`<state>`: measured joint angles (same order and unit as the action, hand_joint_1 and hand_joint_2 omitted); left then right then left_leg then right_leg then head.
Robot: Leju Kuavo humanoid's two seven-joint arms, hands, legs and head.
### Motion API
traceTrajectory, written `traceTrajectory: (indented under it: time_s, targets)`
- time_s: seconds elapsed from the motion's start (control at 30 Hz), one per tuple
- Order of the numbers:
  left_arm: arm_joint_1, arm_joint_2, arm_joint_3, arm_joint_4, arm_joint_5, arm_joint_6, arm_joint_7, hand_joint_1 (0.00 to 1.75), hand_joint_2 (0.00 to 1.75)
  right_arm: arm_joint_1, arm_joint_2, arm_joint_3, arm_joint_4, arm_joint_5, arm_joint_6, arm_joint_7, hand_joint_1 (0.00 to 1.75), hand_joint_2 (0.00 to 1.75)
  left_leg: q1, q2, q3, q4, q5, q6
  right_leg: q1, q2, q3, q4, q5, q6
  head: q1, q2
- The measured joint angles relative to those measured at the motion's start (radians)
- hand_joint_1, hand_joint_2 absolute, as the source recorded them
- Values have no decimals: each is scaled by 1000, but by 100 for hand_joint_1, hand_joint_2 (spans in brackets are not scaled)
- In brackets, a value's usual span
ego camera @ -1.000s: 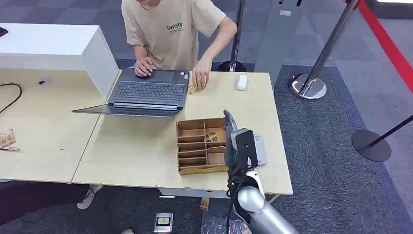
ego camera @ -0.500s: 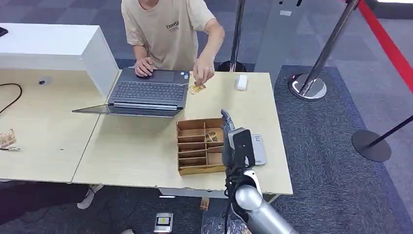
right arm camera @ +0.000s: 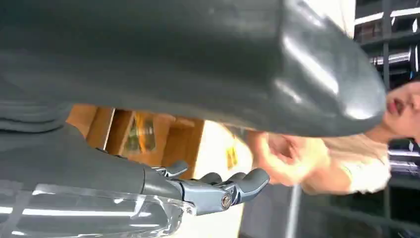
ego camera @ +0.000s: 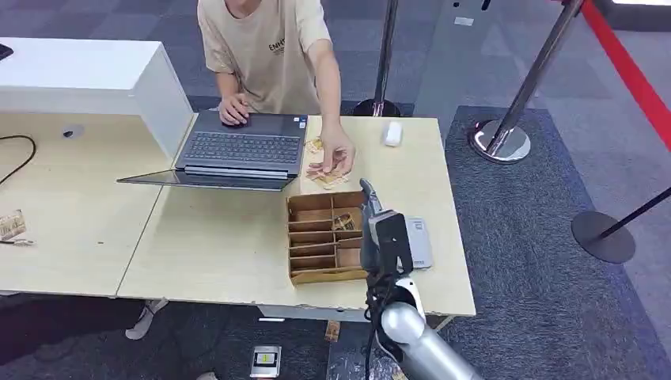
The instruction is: Pass the card to the sensor for recognition and then transmit it.
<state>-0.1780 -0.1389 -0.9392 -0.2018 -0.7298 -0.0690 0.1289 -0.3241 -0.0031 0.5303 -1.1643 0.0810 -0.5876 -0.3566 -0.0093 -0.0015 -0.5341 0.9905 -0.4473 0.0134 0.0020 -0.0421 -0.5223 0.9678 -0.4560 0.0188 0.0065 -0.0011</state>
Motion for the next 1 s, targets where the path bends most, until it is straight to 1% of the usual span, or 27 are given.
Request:
traceTrajectory:
  time_s: [0.03, 0.07, 0.1, 0.13, 0.17, 0.2, 0.23, 0.3, 0.37, 0.47, 0.53, 0.63, 0.8, 1.0]
  targets:
    - [0, 0, 0, 0, 0, 0, 3, 0, 0, 2, 2, 1, 0, 72, -42, 25, 0, 175, 0, 0, 0, 0, 0, 0, 0, 0, 0, 0, 0, 0, 0, 0]
    - [1, 0, 0, 0, 0, 0, 11, 0, 0, 11, 9, -8, 0, 208, -82, 61, 0, 175, 0, 0, 0, 0, 0, 0, 0, 0, 0, 0, 0, 0, 0, 0]
    - [2, 0, 0, 0, 0, 0, 18, 0, 0, 23, 20, -26, -1, 363, -99, 85, 0, 175, 0, 0, 0, 0, 0, 0, 0, 0, 0, 0, 0, 0, 0, 0]
    - [4, 0, 0, 0, 0, 0, 27, 0, 0, 35, 32, -47, -6, 564, -104, 107, 0, 175, 0, 0, 0, 0, 0, 0, 0, 0, 0, 0, 0, 0, -1, 0]
    - [4, 0, 0, 0, -4, 0, 35, 0, 0, 51, 44, -67, -16, 741, -106, 115, 0, 175, 0, 0, 0, 0, 0, 0, 0, 0, -1, 0, 0, 0, 0, 0]
    - [4, -1, 0, 0, -7, 0, 41, 0, 0, 65, 59, -90, -30, 888, -107, 116, 0, 175, 0, 1, 0, 0, 0, 0, 0, 0, -1, 0, 0, 0, 0, 0]
    - [4, -1, 0, 0, -11, -2, 46, 0, 0, 76, 72, -112, -43, 996, -109, 114, 0, 175, 0, 1, 0, 0, 0, 0, 0, 0, -1, 0, 0, 0, 0, 0]
    - [4, -3, 0, 0, -16, -10, 53, 0, 0, 98, 95, -154, -70, 1121, -110, 104, 0, 175, 0, 1, 0, 0, 0, 0, 0, 0, -1, 0, 0, 0, 0, 0]
    - [3, -7, 0, 0, -22, -17, 59, 0, 0, 117, 117, -192, -98, 1194, -110, 85, 0, 175, 0, 1, 0, 0, 0, 0, 0, 0, -1, 0, 0, 0, 0, 0]
    - [0, -11, 0, 0, -27, -22, 66, 0, 0, 136, 138, -231, -131, 1235, -110, 64, 0, 175, 0, 2, 0, 0, 0, 0, 0, 0, 0, 0, 0, 0, 0, 0]
    - [-1, -13, 0, 0, -31, -27, 70, 0, 0, 142, 142, -245, -148, 1253, -109, 64, 0, 175, 0, 2, 0, 0, 0, 0, 0, 0, 0, 0, 0, 0, 0, 0]
    - [-1, -16, 0, 0, -34, -30, 70, 0, 0, 148, 141, -253, -154, 1264, -109, 80, 0, 175, 0, 2, 0, 0, 0, 0, 0, 0, 0, 0, 0, 0, 0, 0]
    - [-3, -18, 0, 0, -44, -38, 75, 0, 0, 150, 139, -255, -158, 1293, -109, 129, 0, 175, 0, 2, 0, 0, 0, 0, 0, 0, 0, 0, 0, 0, 0, 0]
    - [-11, -28, -1, 0, -52, -46, 93, 0, 0, 150, 133, -255, -156, 1306, -109, 160, 0, 175, 0, 2, 0, 0, 0, 0, 0, 0, -1, 0, 0, 0, 0, 0]
